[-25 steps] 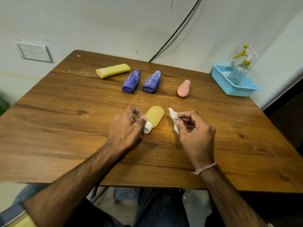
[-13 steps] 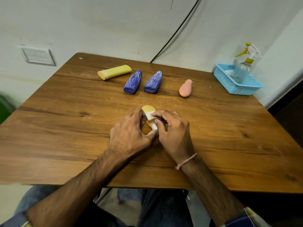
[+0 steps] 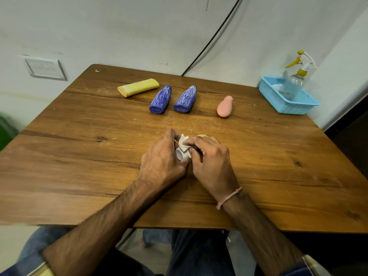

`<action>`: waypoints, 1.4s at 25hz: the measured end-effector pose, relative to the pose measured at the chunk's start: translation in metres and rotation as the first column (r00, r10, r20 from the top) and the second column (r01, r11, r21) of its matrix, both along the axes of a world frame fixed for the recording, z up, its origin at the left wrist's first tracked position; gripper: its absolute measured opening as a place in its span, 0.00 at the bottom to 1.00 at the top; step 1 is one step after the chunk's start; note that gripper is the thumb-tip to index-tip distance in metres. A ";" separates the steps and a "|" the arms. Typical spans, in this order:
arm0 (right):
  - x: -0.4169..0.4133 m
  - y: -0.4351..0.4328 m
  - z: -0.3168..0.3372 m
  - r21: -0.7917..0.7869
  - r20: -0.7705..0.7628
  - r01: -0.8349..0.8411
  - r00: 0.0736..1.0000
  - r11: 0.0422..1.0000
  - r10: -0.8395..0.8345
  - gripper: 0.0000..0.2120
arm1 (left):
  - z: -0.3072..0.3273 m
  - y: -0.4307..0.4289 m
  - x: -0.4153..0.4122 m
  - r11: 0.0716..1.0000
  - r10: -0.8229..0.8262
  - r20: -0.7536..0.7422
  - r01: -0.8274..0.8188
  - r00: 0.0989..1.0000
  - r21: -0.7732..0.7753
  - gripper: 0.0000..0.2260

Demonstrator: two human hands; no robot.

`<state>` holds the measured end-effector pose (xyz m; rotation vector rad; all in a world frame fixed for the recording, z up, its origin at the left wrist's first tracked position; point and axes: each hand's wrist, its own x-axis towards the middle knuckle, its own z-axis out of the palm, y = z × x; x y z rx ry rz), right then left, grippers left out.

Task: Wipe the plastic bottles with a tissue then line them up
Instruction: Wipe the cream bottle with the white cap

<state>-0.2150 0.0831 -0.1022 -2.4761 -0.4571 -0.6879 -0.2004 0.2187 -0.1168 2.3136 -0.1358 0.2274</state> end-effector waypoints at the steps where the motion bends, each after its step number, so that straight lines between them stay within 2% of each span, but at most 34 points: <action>1: 0.004 0.000 0.005 -0.051 -0.020 0.001 1.000 0.999 -0.002 0.12 | 0.000 0.000 0.000 0.999 0.001 0.008 -0.001 1.000 -0.051 0.19; 3: 0.015 0.002 0.016 -0.147 -0.121 -0.015 0.993 0.989 -0.003 0.12 | -0.001 -0.001 -0.001 0.992 -0.014 0.055 0.021 0.998 -0.124 0.20; 6: 0.030 0.011 0.036 -0.245 -0.361 -0.057 0.932 0.968 -0.037 0.10 | -0.004 -0.002 -0.002 0.990 -0.037 0.162 0.059 0.986 -0.129 0.23; 8: 0.037 0.018 0.046 -0.296 -0.436 -0.095 0.899 0.951 -0.046 0.06 | -0.006 -0.002 -0.003 0.994 -0.060 0.238 0.080 0.969 -0.074 0.24; 10: 0.039 0.021 0.050 -0.372 -0.445 -0.144 0.895 0.917 -0.040 0.05 | -0.006 -0.002 -0.004 0.997 -0.068 0.271 0.076 0.960 -0.019 0.24; 12: 0.035 0.016 0.045 -0.395 -0.407 -0.159 0.913 0.905 -0.017 0.06 | -0.006 -0.002 -0.006 0.998 -0.055 0.267 0.063 0.962 -0.021 0.25; 16: 0.007 -0.014 0.025 -0.222 -0.179 -0.194 0.972 0.956 0.155 0.12 | -0.004 0.000 -0.006 0.997 -0.054 0.195 0.063 0.979 -0.037 0.28; 19: -0.011 -0.035 0.008 -0.173 -0.082 -0.198 0.979 0.965 0.187 0.13 | -0.001 0.001 -0.005 0.997 -0.077 0.177 0.081 0.981 -0.016 0.29; 23: -0.024 -0.051 -0.006 -0.094 0.006 -0.099 0.995 0.991 0.099 0.14 | -0.001 0.003 -0.008 0.997 -0.073 0.163 0.074 0.984 0.003 0.28; 26: -0.022 -0.046 0.000 0.054 0.133 0.041 0.990 0.998 -0.048 0.14 | -0.002 0.002 -0.009 0.997 -0.082 0.194 0.082 0.978 0.007 0.29; 28: -0.016 -0.036 0.006 0.109 0.192 0.055 0.979 0.992 -0.076 0.13 | -0.003 0.000 -0.010 0.995 -0.100 0.224 0.101 0.970 0.005 0.29; 32: -0.003 -0.008 0.005 0.054 0.179 -0.023 0.984 0.998 0.013 0.13 | 0.000 0.000 -0.012 0.992 -0.127 0.256 0.129 0.958 0.010 0.25; 35: -0.010 0.000 -0.009 -0.012 0.184 -0.037 0.982 0.999 0.038 0.14 | 0.007 0.003 -0.012 0.987 -0.061 0.115 0.077 0.991 -0.143 0.20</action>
